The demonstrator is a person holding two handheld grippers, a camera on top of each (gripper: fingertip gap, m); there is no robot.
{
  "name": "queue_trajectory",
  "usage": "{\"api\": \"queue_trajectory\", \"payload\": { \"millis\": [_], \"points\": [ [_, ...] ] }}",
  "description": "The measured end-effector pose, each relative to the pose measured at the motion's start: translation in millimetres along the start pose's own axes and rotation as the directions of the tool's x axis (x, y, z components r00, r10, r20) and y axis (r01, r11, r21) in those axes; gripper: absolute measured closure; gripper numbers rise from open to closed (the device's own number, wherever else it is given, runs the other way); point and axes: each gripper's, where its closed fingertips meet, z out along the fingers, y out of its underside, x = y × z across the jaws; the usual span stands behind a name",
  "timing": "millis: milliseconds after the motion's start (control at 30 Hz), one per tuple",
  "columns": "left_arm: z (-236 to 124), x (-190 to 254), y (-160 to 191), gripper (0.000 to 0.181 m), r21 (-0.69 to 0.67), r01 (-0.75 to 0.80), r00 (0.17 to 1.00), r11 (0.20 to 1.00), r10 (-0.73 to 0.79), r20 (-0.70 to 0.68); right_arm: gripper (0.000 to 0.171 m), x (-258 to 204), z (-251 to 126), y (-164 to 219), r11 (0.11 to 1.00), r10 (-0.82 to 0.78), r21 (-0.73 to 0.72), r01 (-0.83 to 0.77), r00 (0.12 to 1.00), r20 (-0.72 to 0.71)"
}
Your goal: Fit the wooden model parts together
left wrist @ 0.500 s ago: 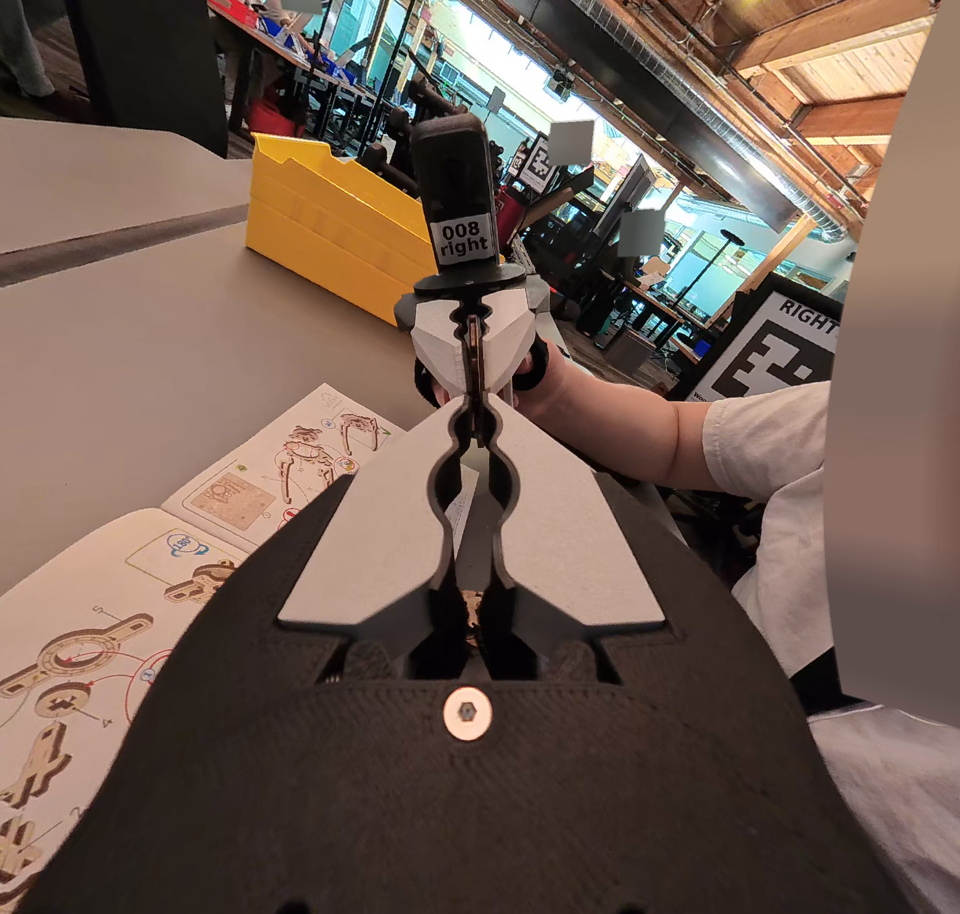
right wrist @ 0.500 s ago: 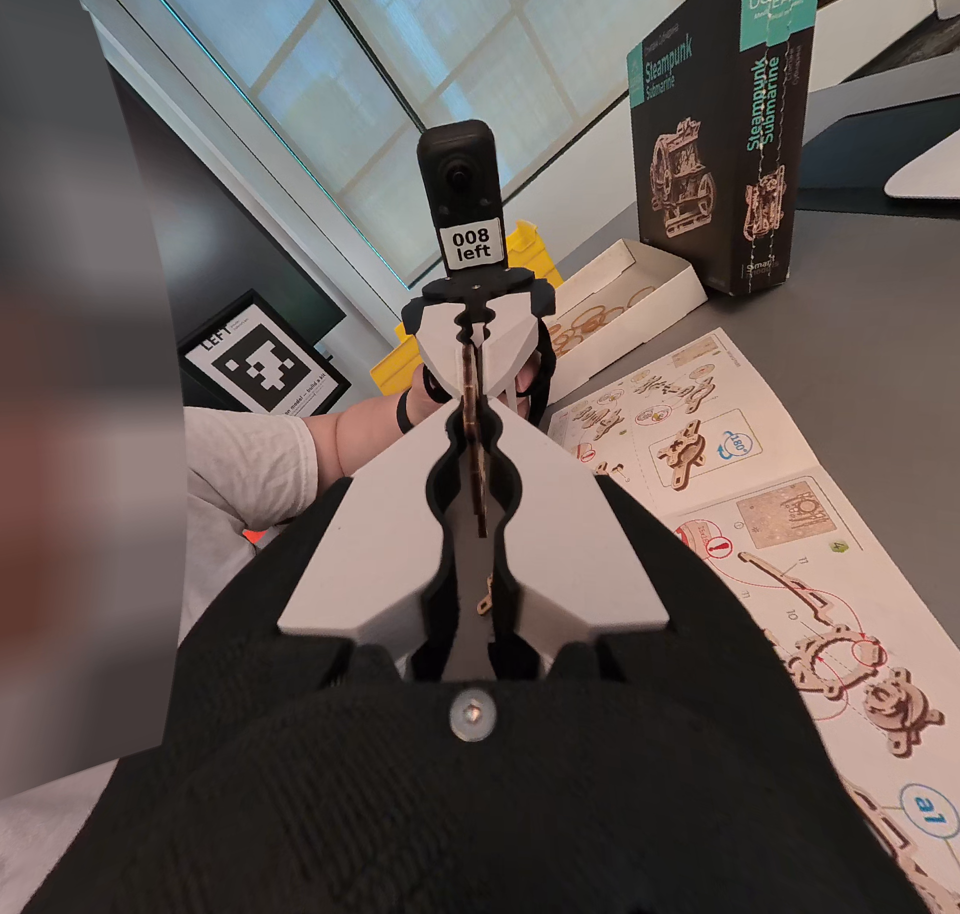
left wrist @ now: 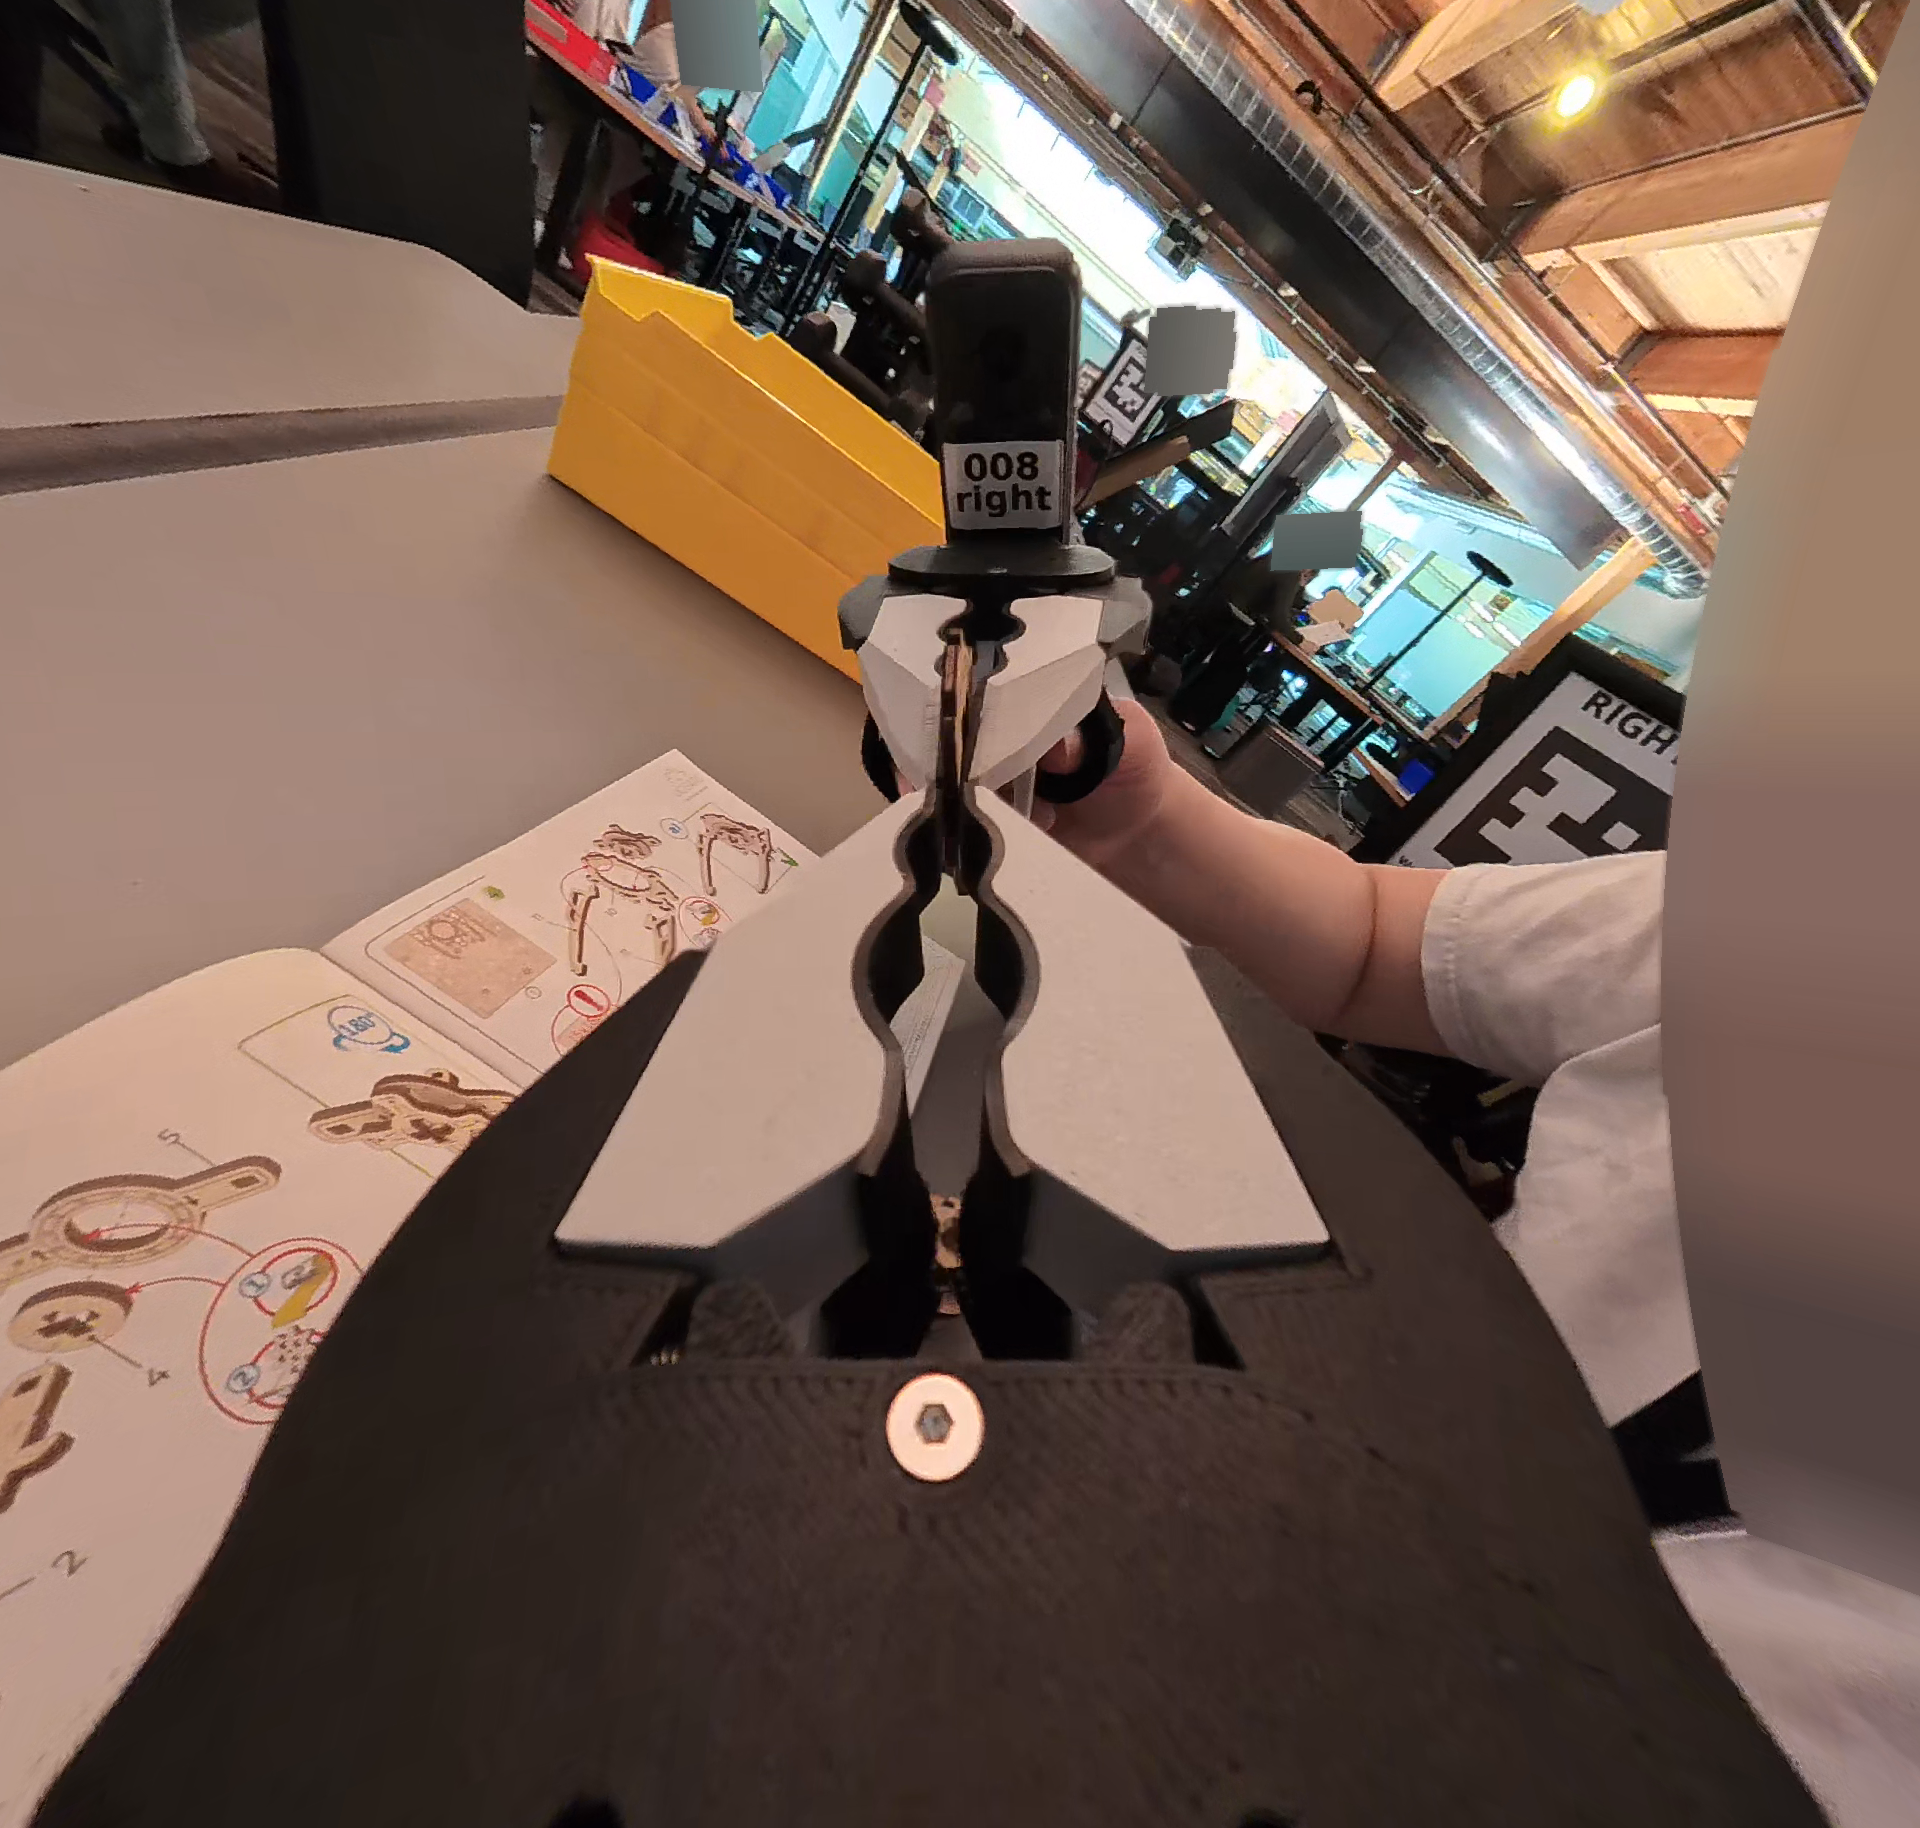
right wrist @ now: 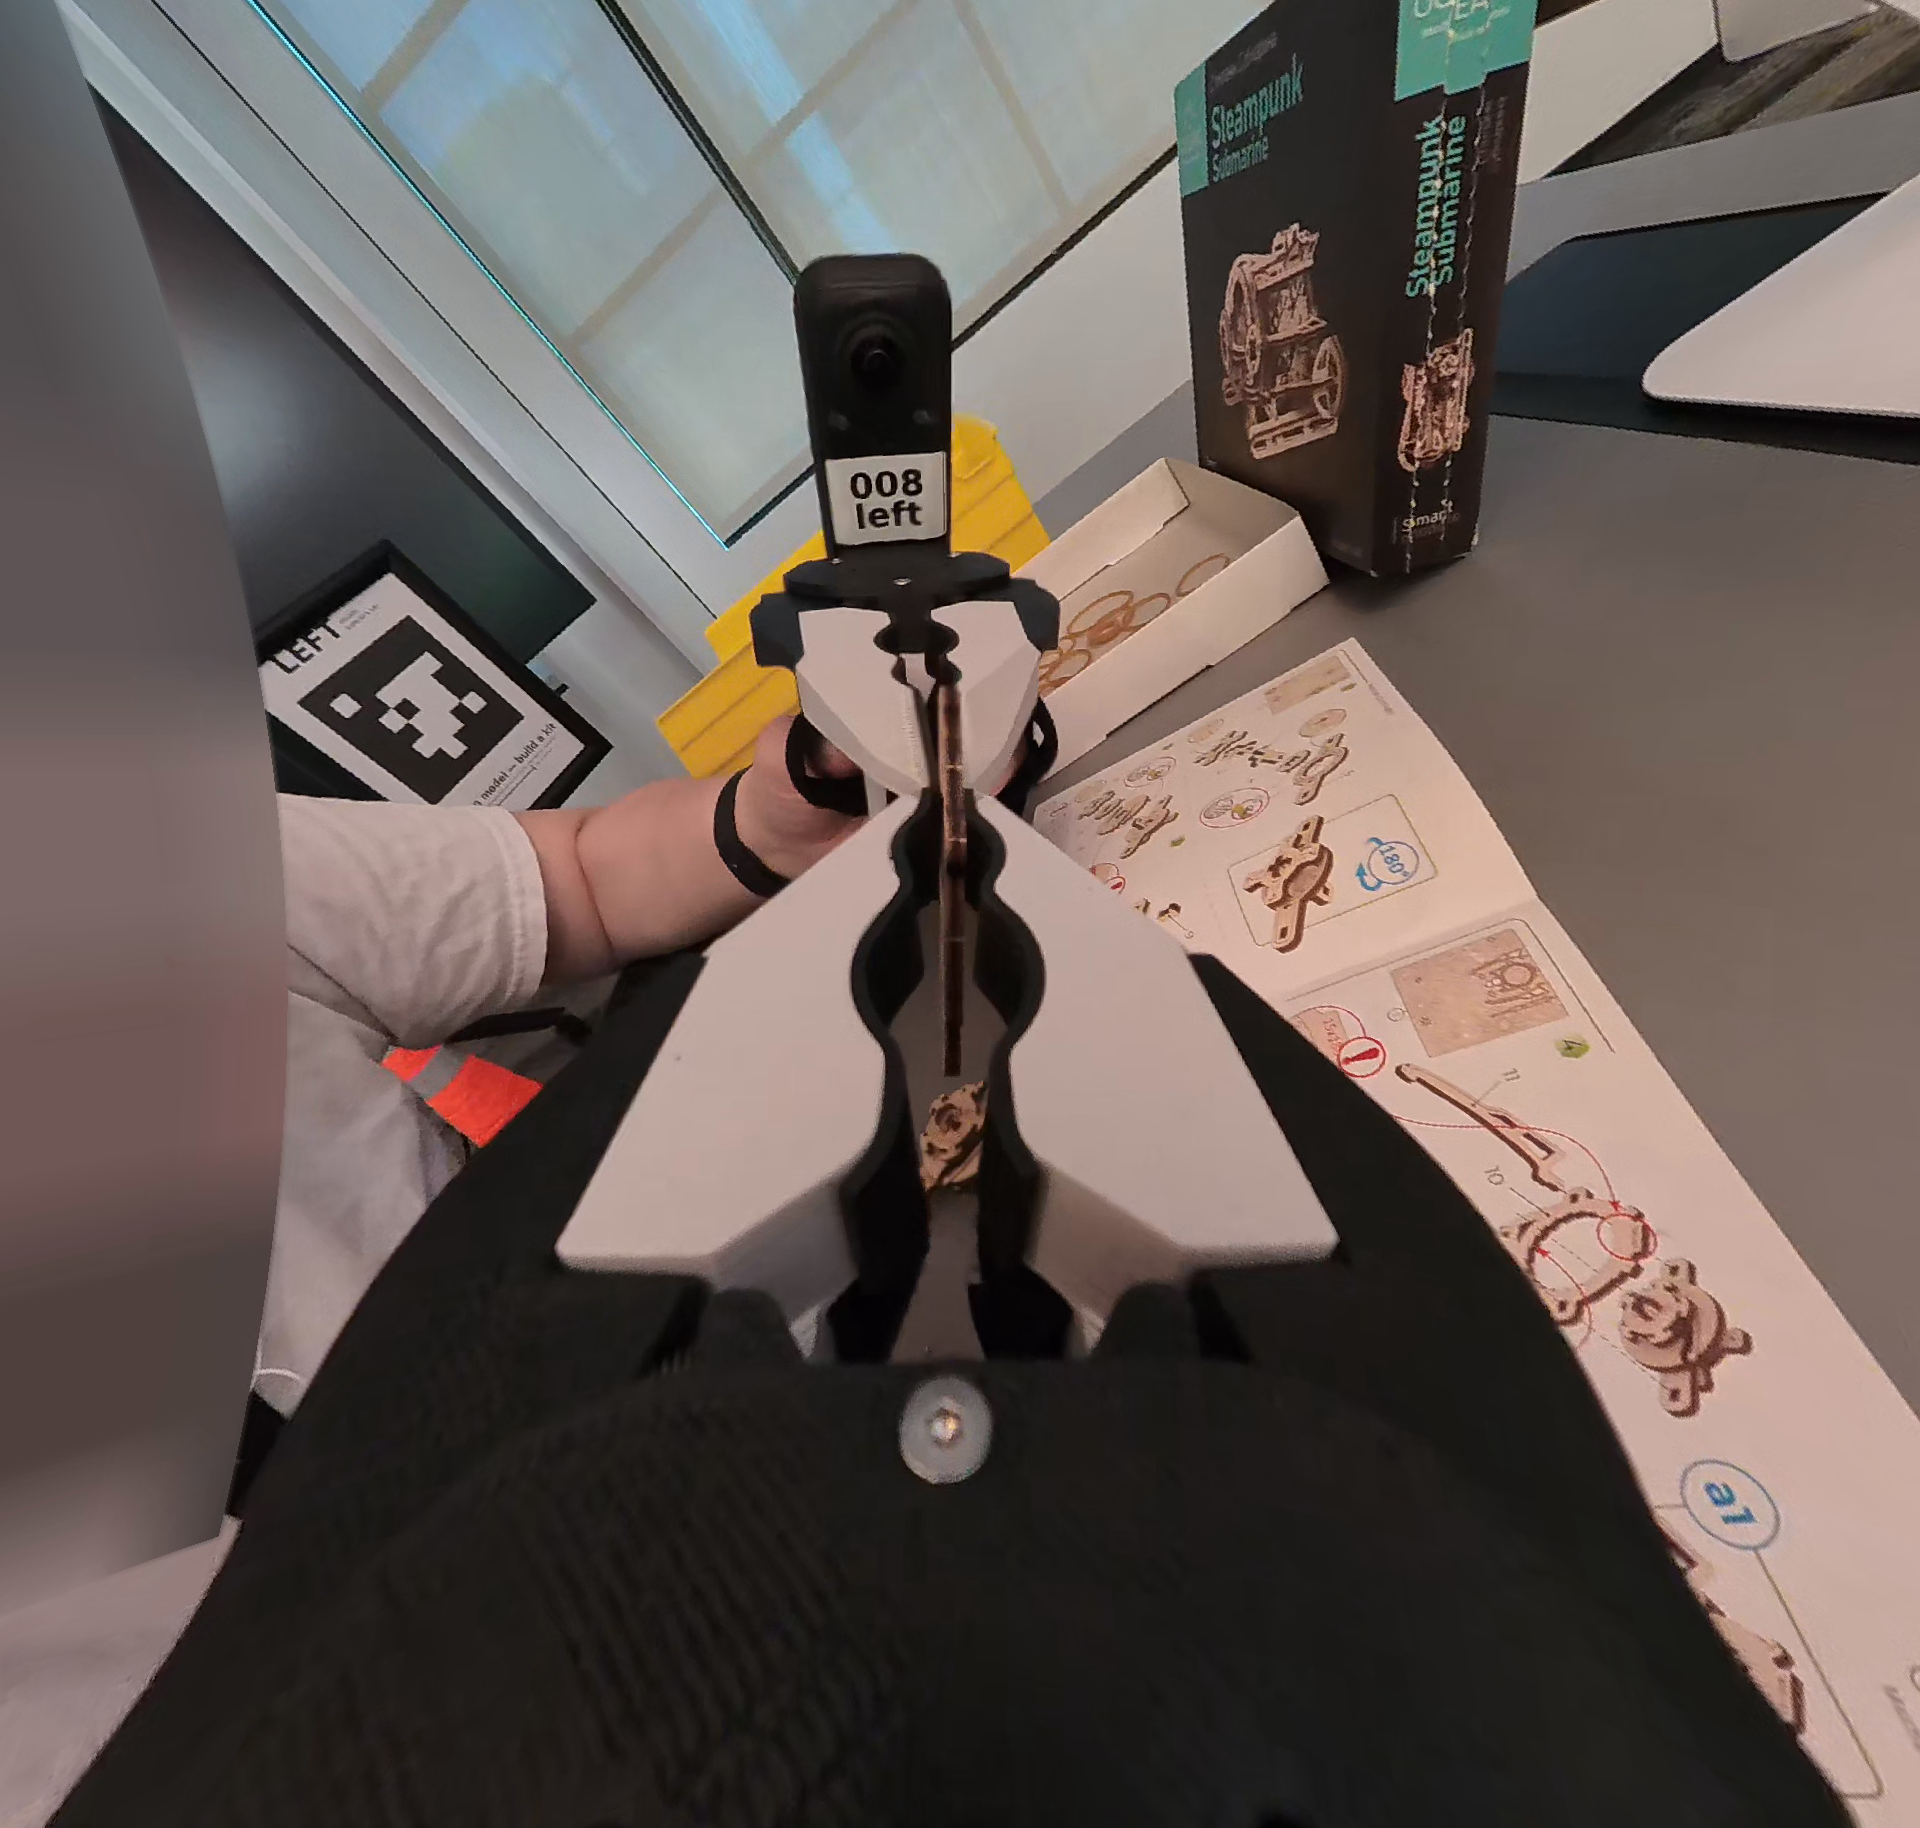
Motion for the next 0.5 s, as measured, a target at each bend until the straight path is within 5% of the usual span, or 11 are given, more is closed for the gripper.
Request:
{"api": "queue_trajectory", "payload": {
  "millis": [500],
  "points": [
    [-0.1, -2.4, 2.6, 0.181, -0.015, -0.016, 1.0, 1.0, 0.016, 0.018, 0.17, 1.4, 0.2, 1.7, 0.998, -0.052, -0.041, 0.05, 0.998, -0.043]
  ]
}}
